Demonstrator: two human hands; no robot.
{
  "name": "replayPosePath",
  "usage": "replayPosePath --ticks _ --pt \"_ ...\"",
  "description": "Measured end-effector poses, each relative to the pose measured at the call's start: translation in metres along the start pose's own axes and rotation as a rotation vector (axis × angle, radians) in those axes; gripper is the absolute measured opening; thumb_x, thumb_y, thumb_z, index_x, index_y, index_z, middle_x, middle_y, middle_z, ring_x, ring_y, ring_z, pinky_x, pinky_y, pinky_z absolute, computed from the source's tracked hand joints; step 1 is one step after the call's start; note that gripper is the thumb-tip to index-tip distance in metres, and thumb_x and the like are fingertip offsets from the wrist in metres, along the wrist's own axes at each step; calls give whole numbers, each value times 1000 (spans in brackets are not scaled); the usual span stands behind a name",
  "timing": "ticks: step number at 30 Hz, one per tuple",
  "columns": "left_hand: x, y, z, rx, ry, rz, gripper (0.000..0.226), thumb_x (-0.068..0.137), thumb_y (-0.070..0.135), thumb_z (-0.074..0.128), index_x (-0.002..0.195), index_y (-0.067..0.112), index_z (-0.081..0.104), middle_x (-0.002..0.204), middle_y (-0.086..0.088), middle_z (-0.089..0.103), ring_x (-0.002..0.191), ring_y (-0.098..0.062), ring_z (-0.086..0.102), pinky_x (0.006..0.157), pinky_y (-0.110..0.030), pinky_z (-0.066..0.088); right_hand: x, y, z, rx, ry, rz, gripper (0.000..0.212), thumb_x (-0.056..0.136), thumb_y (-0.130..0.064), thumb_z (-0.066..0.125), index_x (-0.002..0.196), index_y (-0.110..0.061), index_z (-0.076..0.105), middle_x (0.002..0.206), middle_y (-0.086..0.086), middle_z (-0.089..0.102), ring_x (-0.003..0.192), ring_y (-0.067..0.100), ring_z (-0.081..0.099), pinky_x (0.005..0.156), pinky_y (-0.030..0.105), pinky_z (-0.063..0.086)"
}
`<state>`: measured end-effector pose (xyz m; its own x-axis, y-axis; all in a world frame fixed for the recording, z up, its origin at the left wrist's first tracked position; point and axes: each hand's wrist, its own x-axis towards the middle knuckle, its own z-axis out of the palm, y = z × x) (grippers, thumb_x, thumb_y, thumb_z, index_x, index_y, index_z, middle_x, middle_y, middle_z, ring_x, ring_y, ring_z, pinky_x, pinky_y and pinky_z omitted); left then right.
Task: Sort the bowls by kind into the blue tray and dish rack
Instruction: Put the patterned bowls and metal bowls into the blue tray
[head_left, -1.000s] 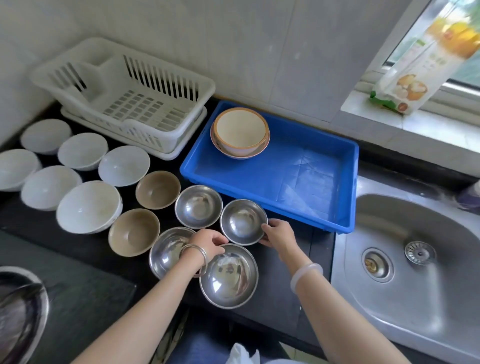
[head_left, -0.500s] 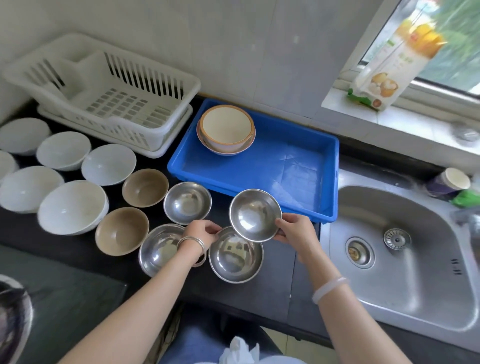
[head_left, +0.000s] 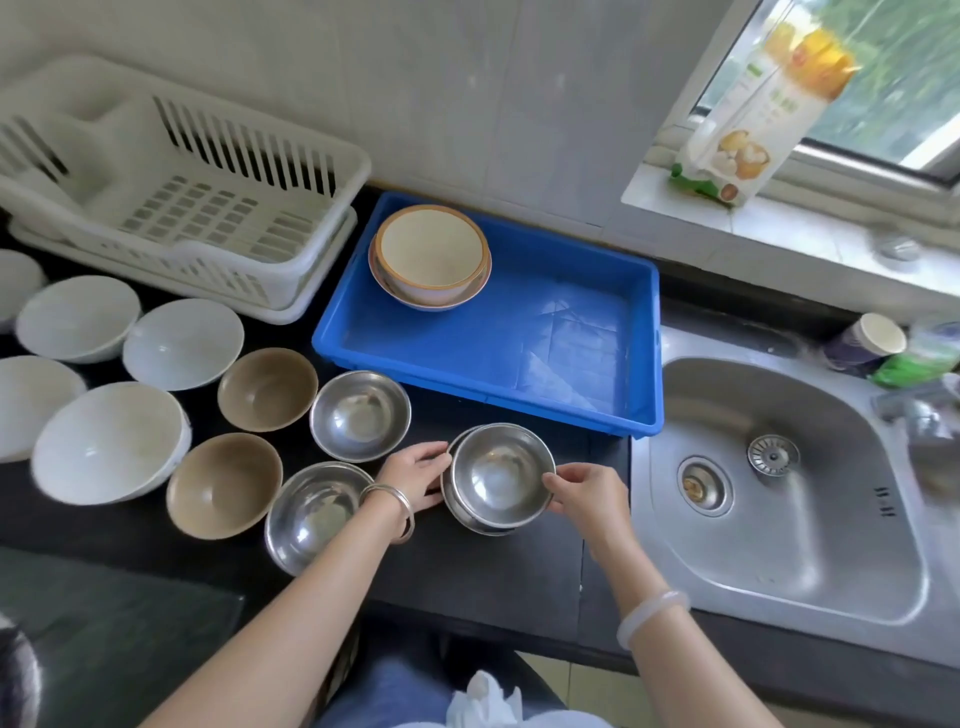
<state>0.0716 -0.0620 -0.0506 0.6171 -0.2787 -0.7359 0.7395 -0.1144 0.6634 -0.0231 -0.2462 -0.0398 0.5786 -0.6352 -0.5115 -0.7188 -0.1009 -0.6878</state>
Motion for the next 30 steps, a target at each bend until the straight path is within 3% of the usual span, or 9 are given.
replayPosePath --ticks 8,12,17,20,23,27,30 --pt "-1 2 2 25 -74 -32 34 90 -5 49 123 4 52 90 -10 60 84 -21 59 78 -36 51 -7 1 9 -98 48 -8 6 77 -19 72 73 -20 68 70 -6 70 62 10 69 57 18 46" --pt "2 2 -1 47 -109 -52 30 90 -3 51 119 6 54 86 -5 62 76 -14 60 65 -26 52 -10 7 14 -110 124 -11 14 75 -22 75 77 -23 61 72 -6 64 65 11 60 52 18 39" --pt "6 1 -3 71 -123 -83 26 90 5 54 115 13 56 88 -5 65 74 -16 63 64 -24 54 -3 15 18 84 32 110 25 83 -19 71 107 -17 64 92 1 68 82 20 68 73 34 60" --pt "5 0 -1 70 -121 -92 27 91 6 54 116 13 56 93 -7 65 79 -18 64 67 -27 54 1 19 18 247 -36 185 28 87 -15 67 115 -13 68 101 8 70 91 24 69 74 38 61" --pt "4 5 3 64 -116 -64 27 91 5 53 116 13 56 96 -9 65 82 -19 64 70 -27 53 4 16 15 275 -28 144 23 87 -13 67 109 -13 71 95 6 73 88 23 71 70 35 62" --pt "1 31 17 32 -98 44 21 91 8 54 108 20 56 91 -2 66 78 -14 64 63 -21 56 18 -7 -9 341 -67 27 14 86 -15 68 93 -25 75 87 3 76 82 17 73 65 33 61" --pt "1 53 21 12 -114 88 17 91 11 55 106 17 58 88 -1 67 74 -13 64 62 -20 57 25 -28 -19 360 -84 -35 13 86 -16 67 94 -21 76 77 -3 76 71 9 70 61 26 58"
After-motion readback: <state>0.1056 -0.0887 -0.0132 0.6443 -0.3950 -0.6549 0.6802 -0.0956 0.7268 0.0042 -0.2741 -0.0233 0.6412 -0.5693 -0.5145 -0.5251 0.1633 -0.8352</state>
